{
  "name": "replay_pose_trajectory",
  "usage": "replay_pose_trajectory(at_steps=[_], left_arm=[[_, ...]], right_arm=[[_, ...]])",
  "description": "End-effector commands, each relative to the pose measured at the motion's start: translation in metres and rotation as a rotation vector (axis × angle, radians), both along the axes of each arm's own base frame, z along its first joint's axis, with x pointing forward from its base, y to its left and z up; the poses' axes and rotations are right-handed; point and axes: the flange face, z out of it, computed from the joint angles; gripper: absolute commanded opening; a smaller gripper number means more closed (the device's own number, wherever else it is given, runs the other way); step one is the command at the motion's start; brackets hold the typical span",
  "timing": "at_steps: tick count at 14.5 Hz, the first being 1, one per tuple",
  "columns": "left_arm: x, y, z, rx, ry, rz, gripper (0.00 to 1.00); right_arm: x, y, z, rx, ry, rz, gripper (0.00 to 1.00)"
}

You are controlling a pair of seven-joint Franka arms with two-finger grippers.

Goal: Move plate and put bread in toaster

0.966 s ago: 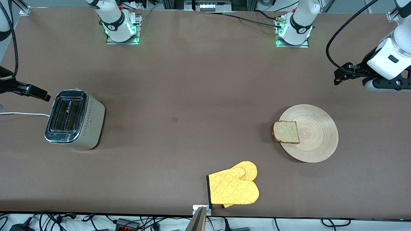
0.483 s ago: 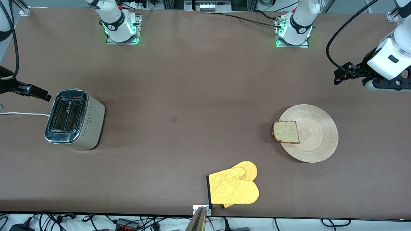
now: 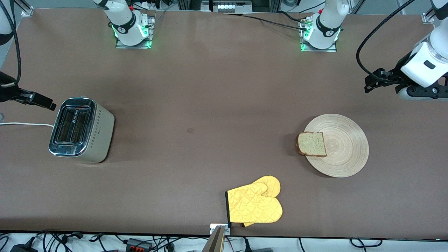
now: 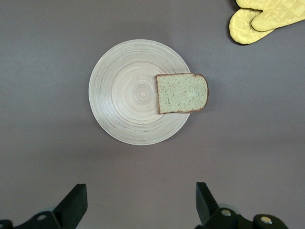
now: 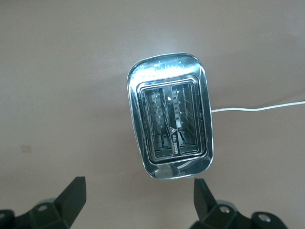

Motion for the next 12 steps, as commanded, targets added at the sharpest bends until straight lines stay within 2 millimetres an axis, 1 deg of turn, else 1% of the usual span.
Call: replay_pose_trajectory(at_steps=[1,2,6,8,9,11,12], left_arm=[[0.002,0.0,-0.002,0.016,0.034,-0.006,1.0],[0.002,0.0,-0.008,0.008,0.06,-0.004,1.0],[0.007,0.0,-0.018,0.004,0.084,-0.009,1.0],[0.02,0.007,-0.032,0.003,0.102,-0.001,1.0],[0.03,0.017,-0.04,-0.002,0.113,0.011,1.0],[0.049,0.072,-0.061,-0.04,0.136,0.027,1.0],[0.055,0.091,-0.074,-0.097,0.147,0.025,1.0]], right_arm=[[-0.002,0.003,0.003,0.0,0.003,0.0,1.0],[-0.002,0.003,0.003,0.0,0.003,0.0,1.0],[-0.002,0.004,0.003,0.001,0.003,0.002,1.0],[-0.002,0.004,0.003,0.001,0.003,0.002,1.0],[-0.002,0.003,0.003,0.001,0.003,0.0,1.0],[-0.002,0.003,0.003,0.001,0.003,0.0,1.0],[-0.002,0.003,0.003,0.001,0.003,0.0,1.0]])
